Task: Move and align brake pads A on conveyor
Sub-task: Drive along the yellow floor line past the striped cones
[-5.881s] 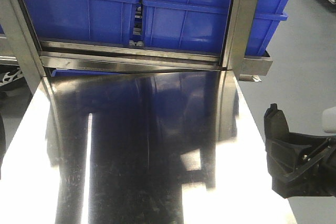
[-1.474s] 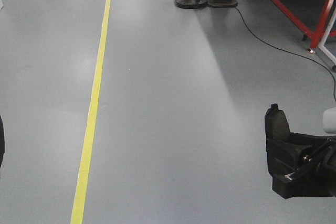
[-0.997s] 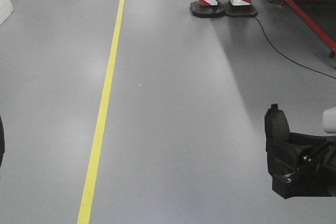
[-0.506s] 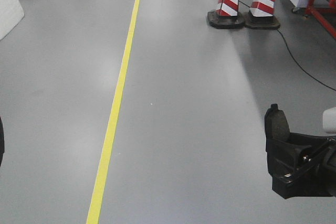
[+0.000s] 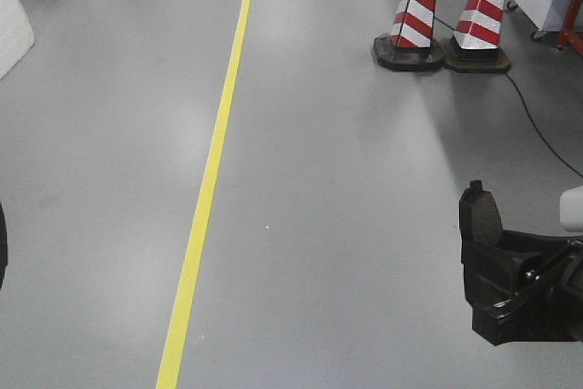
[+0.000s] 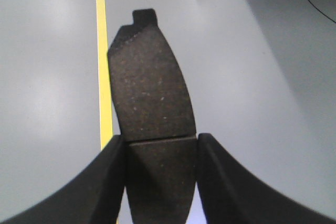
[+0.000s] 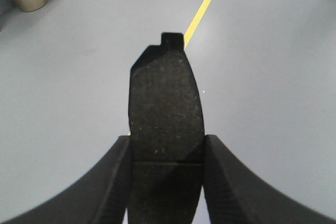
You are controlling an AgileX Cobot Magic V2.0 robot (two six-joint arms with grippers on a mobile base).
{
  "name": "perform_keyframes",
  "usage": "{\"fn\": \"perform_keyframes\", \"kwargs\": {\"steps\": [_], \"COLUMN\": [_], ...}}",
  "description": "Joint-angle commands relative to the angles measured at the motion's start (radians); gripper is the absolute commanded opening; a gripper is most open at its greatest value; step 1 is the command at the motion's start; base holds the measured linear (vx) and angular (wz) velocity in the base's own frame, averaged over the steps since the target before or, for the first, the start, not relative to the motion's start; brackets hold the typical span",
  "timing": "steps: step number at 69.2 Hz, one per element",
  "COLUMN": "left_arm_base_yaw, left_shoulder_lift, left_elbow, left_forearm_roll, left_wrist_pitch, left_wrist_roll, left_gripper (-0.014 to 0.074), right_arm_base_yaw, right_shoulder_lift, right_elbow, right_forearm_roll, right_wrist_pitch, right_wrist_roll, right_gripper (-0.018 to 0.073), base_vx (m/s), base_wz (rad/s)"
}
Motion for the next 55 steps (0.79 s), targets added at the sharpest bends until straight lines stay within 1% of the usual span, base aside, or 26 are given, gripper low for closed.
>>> {"fn": "perform_keyframes", "kwargs": {"steps": [1,55], "left_arm_base_yaw": [-0.004,-0.004], "left_shoulder_lift": [-0.001,-0.001], "left_elbow": [-0.03,-0.03], "left_forearm_roll": [-0.003,-0.003], "left_wrist_pitch": [-0.082,-0.082], "left_wrist_roll": [0.0,0.0], "left_gripper": [0.0139,0.0139], "right_arm_base_yaw": [-0.003,-0.003], "right_shoulder_lift": [-0.003,-0.003], "right_elbow": [-0.035,-0.035], "right_forearm_roll": [-0.015,-0.015], "right_wrist_pitch": [-0.087,-0.068], "right_wrist_roll": [-0.011,-0.011], "right_gripper": [-0.001,-0.001], "base_vx": [0.53,0.57], "base_wz": [0.0,0.03]}}
